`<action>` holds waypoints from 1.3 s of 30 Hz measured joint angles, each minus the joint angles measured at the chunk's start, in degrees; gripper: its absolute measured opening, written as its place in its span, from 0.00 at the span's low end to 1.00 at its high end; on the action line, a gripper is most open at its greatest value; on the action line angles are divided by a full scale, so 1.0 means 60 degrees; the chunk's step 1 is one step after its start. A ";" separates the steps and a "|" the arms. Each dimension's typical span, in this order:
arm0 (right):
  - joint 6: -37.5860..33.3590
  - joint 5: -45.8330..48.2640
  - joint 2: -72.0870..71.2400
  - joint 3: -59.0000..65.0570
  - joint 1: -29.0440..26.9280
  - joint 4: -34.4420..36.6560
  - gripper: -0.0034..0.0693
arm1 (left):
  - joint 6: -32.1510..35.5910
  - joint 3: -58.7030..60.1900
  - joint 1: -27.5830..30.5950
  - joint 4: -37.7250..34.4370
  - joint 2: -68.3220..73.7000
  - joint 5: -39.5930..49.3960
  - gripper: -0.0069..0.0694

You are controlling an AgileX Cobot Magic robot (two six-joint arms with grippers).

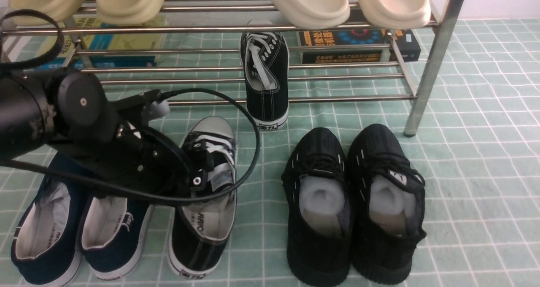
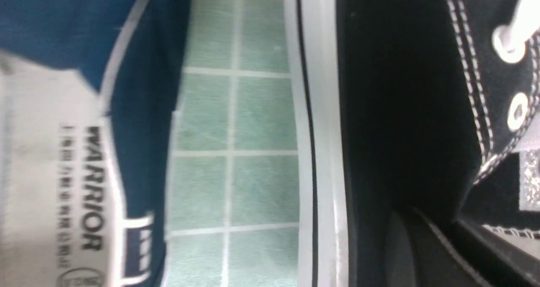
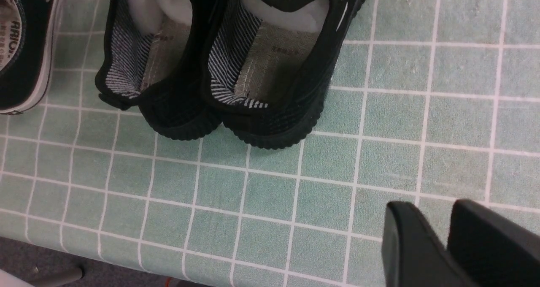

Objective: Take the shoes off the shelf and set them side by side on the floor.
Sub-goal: 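Set the held shoe down on the floor in front of the rack with the left gripper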

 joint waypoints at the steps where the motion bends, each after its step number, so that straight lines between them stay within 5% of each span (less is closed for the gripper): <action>1: 0.0000 0.0000 0.0000 0.0000 0.0000 0.0000 0.28 | 0.0060 0.0000 0.0000 -0.0047 0.0058 -0.0014 0.12; 39: 0.0000 0.0194 0.0000 0.0000 0.0000 0.0009 0.34 | -0.0590 0.0000 0.0000 0.1748 0.0374 -0.0441 0.16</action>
